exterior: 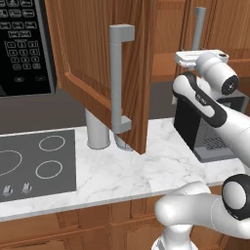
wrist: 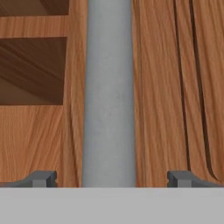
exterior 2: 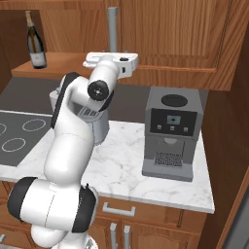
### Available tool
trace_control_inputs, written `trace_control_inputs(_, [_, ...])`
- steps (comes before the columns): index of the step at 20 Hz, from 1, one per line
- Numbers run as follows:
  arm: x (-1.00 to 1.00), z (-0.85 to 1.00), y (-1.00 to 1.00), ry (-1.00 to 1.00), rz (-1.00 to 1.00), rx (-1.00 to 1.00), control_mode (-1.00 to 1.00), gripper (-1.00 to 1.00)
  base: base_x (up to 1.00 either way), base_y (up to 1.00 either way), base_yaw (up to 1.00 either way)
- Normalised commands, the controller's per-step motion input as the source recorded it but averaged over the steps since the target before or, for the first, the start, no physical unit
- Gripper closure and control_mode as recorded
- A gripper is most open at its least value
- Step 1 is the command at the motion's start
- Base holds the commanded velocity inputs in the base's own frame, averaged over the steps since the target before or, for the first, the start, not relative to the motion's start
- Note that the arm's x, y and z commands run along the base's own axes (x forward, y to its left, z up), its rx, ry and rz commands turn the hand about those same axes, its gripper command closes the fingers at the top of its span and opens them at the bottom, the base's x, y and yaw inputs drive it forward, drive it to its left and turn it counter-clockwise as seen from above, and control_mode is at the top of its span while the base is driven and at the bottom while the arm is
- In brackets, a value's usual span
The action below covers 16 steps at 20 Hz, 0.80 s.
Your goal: Get the candle and the wine from the cabinet and move them to the dining counter.
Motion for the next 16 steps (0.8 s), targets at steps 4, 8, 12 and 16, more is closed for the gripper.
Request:
trace_control_inputs(4, [0.05, 0.00, 0.00, 0.00, 0.00, 0.00, -1.00, -1.00, 0.00, 0.00, 0.00])
trace_control_inputs(8, [0.00, 0.00, 0.00, 0.00, 0.00, 0.00, -1.00, -1.00, 0.00, 0.00, 0.00])
trace_control_inputs(12, [0.00, 0.00, 0.00, 0.00, 0.00, 0.00, -1.00, -1.00, 0.00, 0.00, 0.00])
trace_control_inputs(16, [0.00, 0.00, 0.00, 0.00, 0.00, 0.00, -1.00, -1.00, 0.00, 0.00, 0.00])
